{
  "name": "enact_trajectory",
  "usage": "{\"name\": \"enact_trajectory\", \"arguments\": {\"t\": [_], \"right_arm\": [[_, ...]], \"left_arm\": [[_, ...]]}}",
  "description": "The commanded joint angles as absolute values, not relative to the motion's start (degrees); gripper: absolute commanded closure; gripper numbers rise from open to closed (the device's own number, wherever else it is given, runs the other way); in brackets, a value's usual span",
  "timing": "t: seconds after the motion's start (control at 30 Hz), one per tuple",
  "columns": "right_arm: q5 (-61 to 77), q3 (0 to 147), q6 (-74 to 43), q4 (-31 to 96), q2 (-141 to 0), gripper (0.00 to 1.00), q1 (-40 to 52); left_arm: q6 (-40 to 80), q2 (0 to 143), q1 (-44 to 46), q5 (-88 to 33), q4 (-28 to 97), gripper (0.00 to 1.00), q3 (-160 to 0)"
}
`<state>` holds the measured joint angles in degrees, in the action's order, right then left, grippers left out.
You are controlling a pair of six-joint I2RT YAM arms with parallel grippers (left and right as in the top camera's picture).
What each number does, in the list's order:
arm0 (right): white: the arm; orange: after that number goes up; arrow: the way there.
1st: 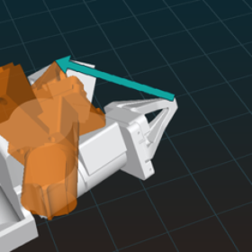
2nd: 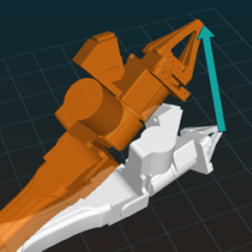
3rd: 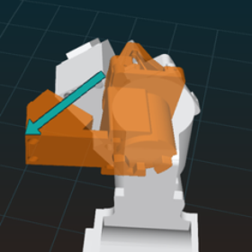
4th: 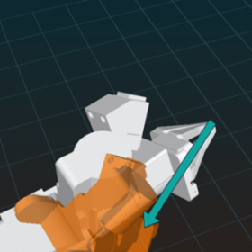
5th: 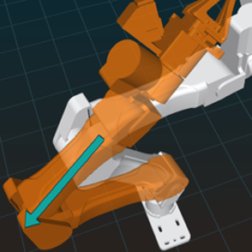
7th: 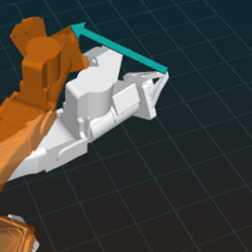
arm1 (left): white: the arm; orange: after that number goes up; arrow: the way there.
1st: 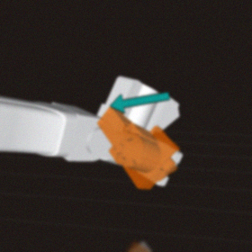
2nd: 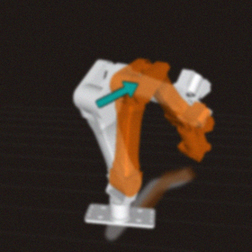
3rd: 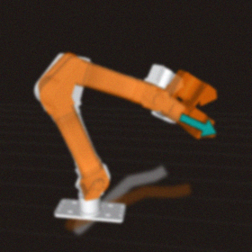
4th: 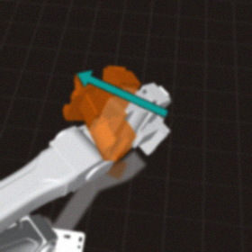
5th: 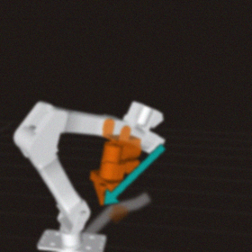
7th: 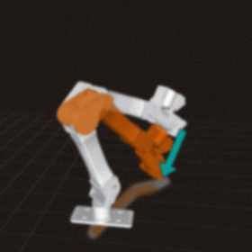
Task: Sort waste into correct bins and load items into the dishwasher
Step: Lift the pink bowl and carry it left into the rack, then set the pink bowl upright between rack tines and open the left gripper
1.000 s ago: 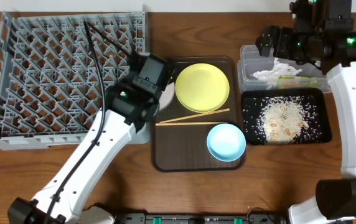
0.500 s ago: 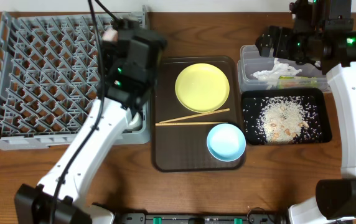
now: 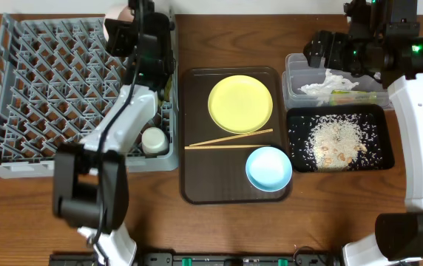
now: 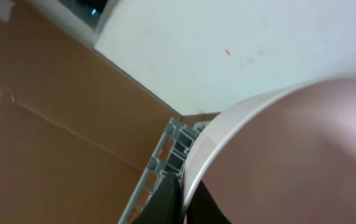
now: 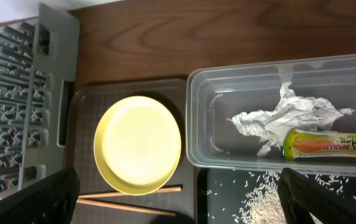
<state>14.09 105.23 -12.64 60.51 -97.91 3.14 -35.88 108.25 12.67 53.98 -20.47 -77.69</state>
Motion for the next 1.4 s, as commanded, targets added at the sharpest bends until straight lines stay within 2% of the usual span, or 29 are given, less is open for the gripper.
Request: {"name": "enact_trajectory", "arguments": {"t": [0.0, 0.43, 1.17, 1.37], "right_arm": [[13.93, 105.21, -13.06, 60.49, -98.28, 0.01, 3.51], [13.93, 105.21, -13.06, 60.49, -98.28, 0.01, 3.51], [13.93, 105.21, -13.06, 60.49, -98.28, 0.01, 3.51], [13.93, 105.21, -13.06, 60.49, -98.28, 0.01, 3.51]], "left_arm": [[-43.75, 111.22, 11.18, 54.57, -23.92, 0.92, -78.46], [-43.66, 117.25, 10.41, 49.93, -26.28, 0.92, -78.46], [-43.7, 119.33, 12.88, 47.18, -26.09, 0.93, -78.46], [-43.68, 119.39, 12.82, 51.79, -34.61, 0.92, -78.46]]}}
